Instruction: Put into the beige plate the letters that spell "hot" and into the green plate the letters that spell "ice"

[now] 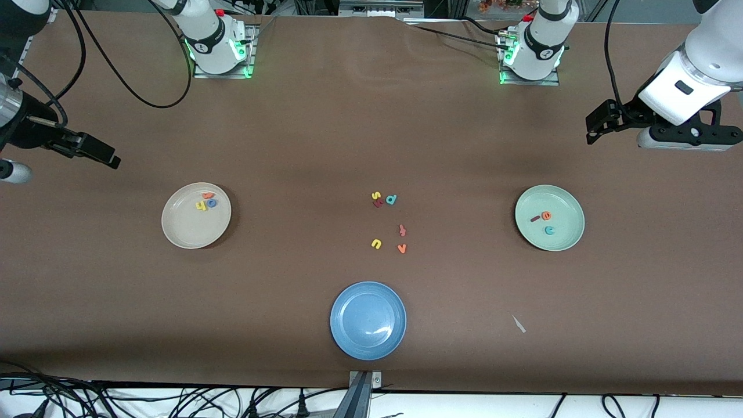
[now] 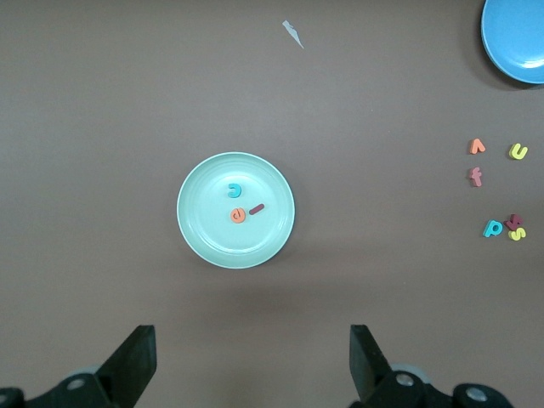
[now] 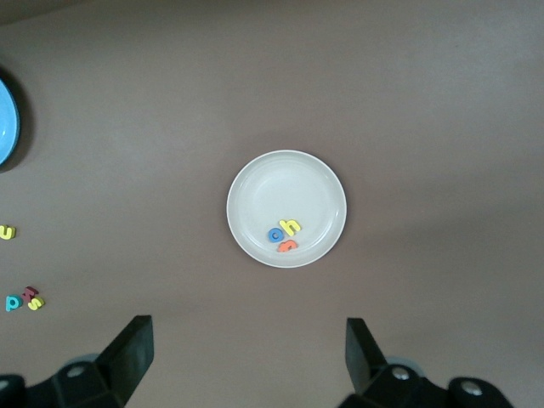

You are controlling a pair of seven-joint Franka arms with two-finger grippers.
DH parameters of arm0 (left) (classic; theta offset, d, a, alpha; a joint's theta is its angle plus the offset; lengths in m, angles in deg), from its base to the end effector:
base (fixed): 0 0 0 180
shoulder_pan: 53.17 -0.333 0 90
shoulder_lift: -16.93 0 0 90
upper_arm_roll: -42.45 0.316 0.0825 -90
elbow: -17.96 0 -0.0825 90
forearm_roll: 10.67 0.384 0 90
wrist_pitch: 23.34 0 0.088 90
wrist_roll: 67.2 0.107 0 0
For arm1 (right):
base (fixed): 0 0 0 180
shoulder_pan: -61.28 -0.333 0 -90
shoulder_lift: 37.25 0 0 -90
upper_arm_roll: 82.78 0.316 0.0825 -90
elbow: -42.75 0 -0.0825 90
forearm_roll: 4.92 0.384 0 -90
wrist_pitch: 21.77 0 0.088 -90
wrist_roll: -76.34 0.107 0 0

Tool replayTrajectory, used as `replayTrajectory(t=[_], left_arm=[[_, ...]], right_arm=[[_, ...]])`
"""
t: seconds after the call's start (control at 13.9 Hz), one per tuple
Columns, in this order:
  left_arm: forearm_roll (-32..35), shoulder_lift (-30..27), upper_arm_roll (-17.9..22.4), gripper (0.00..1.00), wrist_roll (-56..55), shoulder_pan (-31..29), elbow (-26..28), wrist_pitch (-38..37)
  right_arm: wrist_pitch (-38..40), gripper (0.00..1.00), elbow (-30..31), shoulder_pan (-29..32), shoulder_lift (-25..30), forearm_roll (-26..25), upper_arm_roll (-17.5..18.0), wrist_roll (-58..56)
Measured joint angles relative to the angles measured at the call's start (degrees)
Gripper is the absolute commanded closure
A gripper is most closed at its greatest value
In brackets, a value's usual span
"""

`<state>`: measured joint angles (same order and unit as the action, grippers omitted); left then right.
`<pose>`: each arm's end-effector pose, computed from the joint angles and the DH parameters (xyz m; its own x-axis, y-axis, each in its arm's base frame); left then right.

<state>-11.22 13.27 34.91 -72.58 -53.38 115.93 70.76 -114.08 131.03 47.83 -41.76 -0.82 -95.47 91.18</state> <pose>0.5342 -0.0718 0.5994 0.9994 -0.0330 -0.0043 -0.0330 -0.9995 0.0008 0.5810 0.0201 0.5987 0.9693 -0.2452 -0.0202 -0.2459 -0.9680 -0.0507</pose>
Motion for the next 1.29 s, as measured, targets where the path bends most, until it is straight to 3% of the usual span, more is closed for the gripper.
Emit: replayTrajectory(t=[0.36,0.5,0.72,1.29], left_arm=[[0.0,0.0,0.0,0.0,0.0,0.0,0.0,0.0],[0.0,0.0,0.02,0.0,0.0,0.0,0.0,0.0],[0.0,0.0,0.02,0.0,0.0,0.0,0.0,0.0],[0.0,0.0,0.02,0.0,0.0,0.0,0.0,0.0]], right_arm=[[-0.86,0.0,4.41,0.57,3.91,-0.02,0.07,0.08],[-0.79,0.0,5.53,3.01,4.83,-0.05,1.81,0.08],[-0.74,0.0,5.94,6.6,4.98,-0.05,5.03,0.07],[0.91,0.0,4.61,6.72,3.73,-0.43,5.24,0.08]])
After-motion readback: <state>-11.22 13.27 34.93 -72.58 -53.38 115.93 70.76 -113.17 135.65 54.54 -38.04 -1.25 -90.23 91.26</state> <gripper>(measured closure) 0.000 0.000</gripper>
